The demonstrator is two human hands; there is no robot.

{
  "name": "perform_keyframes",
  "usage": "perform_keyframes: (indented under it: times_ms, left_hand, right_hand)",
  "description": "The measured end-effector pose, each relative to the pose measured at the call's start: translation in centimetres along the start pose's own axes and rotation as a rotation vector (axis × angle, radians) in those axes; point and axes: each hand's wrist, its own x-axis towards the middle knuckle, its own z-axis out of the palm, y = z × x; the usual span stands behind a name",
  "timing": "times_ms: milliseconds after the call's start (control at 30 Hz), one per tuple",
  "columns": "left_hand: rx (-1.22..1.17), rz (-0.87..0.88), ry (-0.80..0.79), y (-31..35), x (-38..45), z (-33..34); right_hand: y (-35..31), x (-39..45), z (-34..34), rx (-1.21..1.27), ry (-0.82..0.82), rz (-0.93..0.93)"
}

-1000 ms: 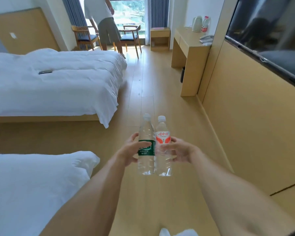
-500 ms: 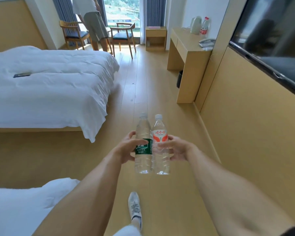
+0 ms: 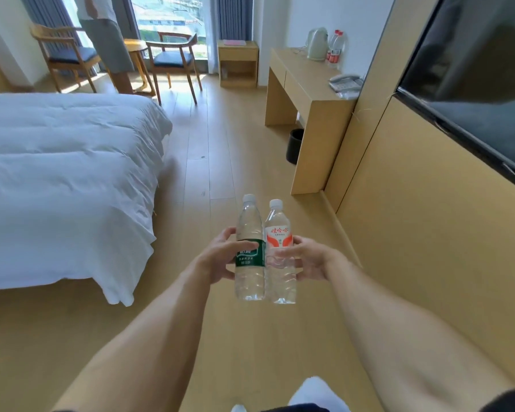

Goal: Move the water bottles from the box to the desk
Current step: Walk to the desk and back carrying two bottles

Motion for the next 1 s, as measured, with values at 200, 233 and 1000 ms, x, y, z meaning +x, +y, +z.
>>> perform_keyframes:
  times_ms: [200,233,1000]
  left_hand:
    - [0.012,0.004,0.021,5.0,7.2,-3.8]
    - [0.012,0.003,0.027,5.7,8.5,-4.4]
    - [0.023,0.025,0.205,31.5,43.6,-12.8]
  right_hand:
    - [-5.9,8.2,-0.5,0.005,-0.029,0.004]
    - [-6.7,9.6,-0.7,0.003,-0.038,0.002]
    - [-38.3,43.3,-10.6,-0.055,-0.157,-0.039]
